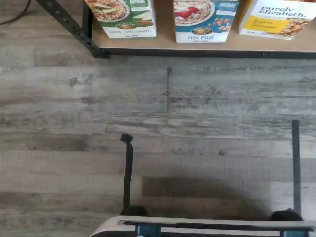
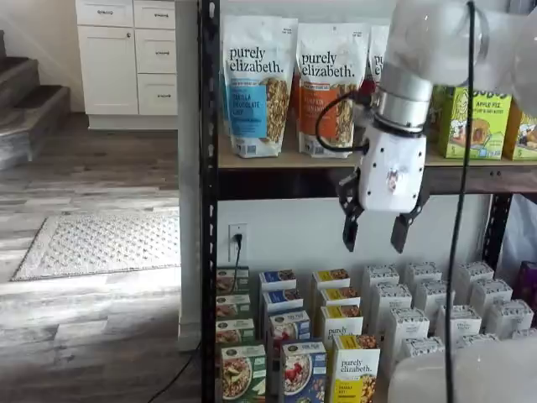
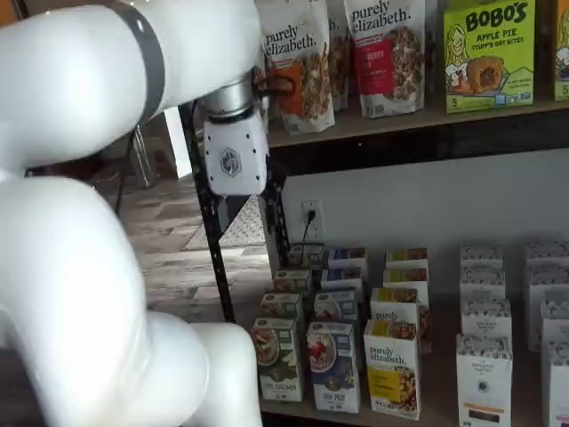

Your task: Pick up the blue and white box that is on the bottom shelf, the second box from the left

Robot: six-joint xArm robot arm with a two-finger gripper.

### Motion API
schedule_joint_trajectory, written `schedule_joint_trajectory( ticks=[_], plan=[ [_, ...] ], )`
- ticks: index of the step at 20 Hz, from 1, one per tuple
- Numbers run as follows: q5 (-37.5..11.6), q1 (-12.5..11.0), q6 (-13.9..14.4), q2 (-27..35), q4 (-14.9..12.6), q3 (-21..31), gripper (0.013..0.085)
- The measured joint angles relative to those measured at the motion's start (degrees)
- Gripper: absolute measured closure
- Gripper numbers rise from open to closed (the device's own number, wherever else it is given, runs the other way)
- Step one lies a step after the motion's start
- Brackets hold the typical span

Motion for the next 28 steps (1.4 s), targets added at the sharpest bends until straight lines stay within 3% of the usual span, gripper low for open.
schedule_joint_trajectory(
  ticks=[6, 12, 16, 23, 28],
  plan=[
    [-11.94, 0.72, -0.61, 3.81, 0.83, 6.80, 0.0130],
    [-21.46, 2.50, 0.49, 8.57, 0.21, 9.99, 0.0130],
    [-26.97, 3.55, 1.26, 12.80, -0.18, 10.85, 0.0130],
    [-38.44, 5.75, 1.30, 23.12, 1.58, 11.11, 0.0130],
    [-44.19, 7.40, 3.40, 30.96, 0.30, 9.40, 0.0130]
  ],
)
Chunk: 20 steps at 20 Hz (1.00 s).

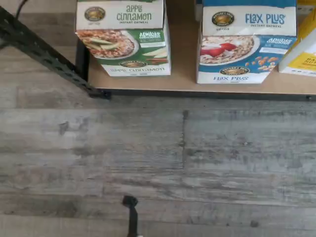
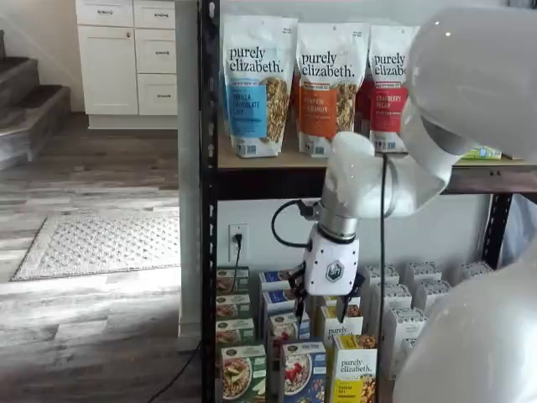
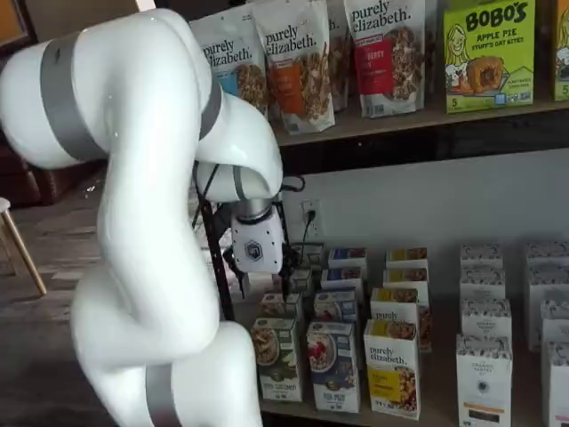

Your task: Pick up the blue and white box that is on the bottom shelf, the second box from the left

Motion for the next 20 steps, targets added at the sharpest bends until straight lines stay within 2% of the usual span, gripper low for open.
schedule_joint_trajectory(
  ticks=[5, 13, 15, 20],
  plan=[
    [-4.79, -0.41, 0.28, 7.07, -1.22, -2.23, 0.0130],
    [-10.88, -3.86, -2.22, 15.64, -2.71, -5.78, 0.0130],
    [-12.33, -4.54, -1.99, 17.49, -3.78, -6.53, 0.0130],
    [-14.97, -5.47, -4.61, 20.70, -2.04, -7.63, 0.0130]
  ],
)
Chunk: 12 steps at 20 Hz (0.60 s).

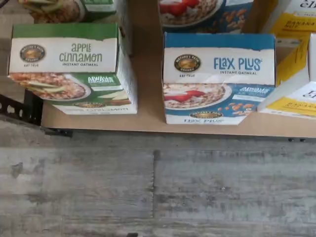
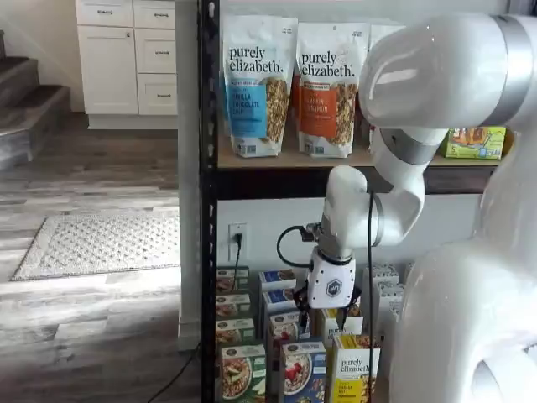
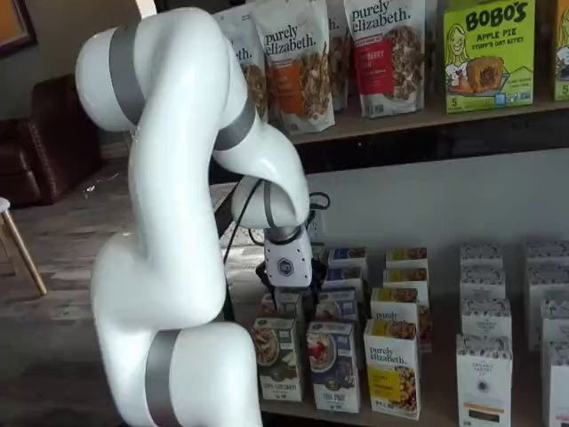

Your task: Pick up the blue and white box that is on the bottom shelf, the second box from the left

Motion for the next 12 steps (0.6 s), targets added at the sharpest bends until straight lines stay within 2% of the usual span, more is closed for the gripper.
schedule_joint_trajectory(
  ticks=[5, 7, 12],
  plan=[
    [-1.78, -0.45, -0.92, 3.80, 0.42, -1.69, 0.0130],
    [-3.06, -0.48, -2.29, 5.61, 1.79, -2.49, 0.0130],
    [-5.06, -0.64, -1.47, 9.68, 0.65, -4.91, 0.0130]
  ],
)
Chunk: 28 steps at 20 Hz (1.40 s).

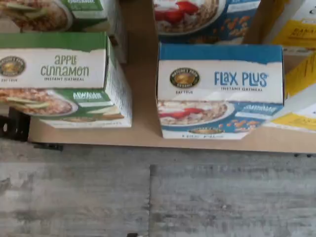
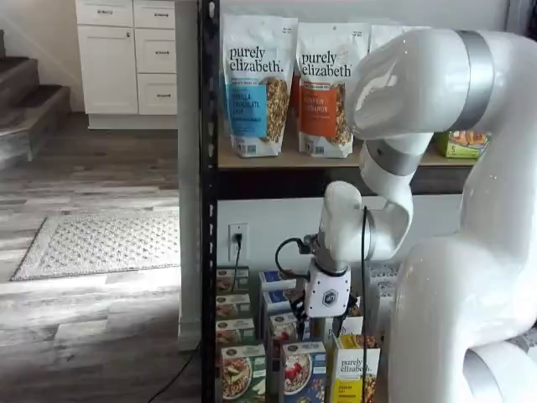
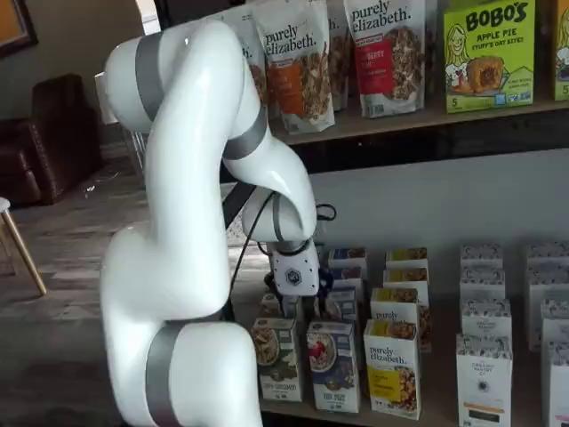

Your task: Pick up the blue and white box that is on the bottom shelf, the second box from the left

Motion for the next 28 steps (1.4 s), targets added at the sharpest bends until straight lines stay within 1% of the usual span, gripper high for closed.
schedule_joint_trajectory(
  ticks=[2, 4, 7, 10, 11, 16, 19, 21, 23, 26, 28],
  plan=[
    [-0.71, -0.05, 0.24, 1.52, -0.35, -0.92, 0.0130],
    [-1.49, -0.05, -0.19, 3.11, 0.08, -1.88, 0.0130],
    [-2.20, 0.01, -1.34, 5.41, 1.32, -3.37, 0.0130],
    [-3.68, 0.13, -3.32, 7.79, 3.42, -4.68, 0.0130],
    [-4.15, 0.12, -3.43, 8.58, 3.49, -5.16, 0.0130],
    [-6.04, -0.25, -1.11, 12.02, 0.64, -7.44, 0.0130],
    [-7.75, -0.55, 1.06, 13.93, -1.94, -8.65, 0.0130],
    [-8.37, -0.70, 2.11, 15.13, -3.20, -9.60, 0.0130],
    [-8.72, -0.94, 3.98, 16.49, -5.36, -10.84, 0.0130],
    [-8.78, -1.15, 4.36, 18.08, -5.95, -12.32, 0.0130],
    [-8.62, -1.61, 6.10, 19.23, -8.20, -13.50, 0.0130]
  ],
)
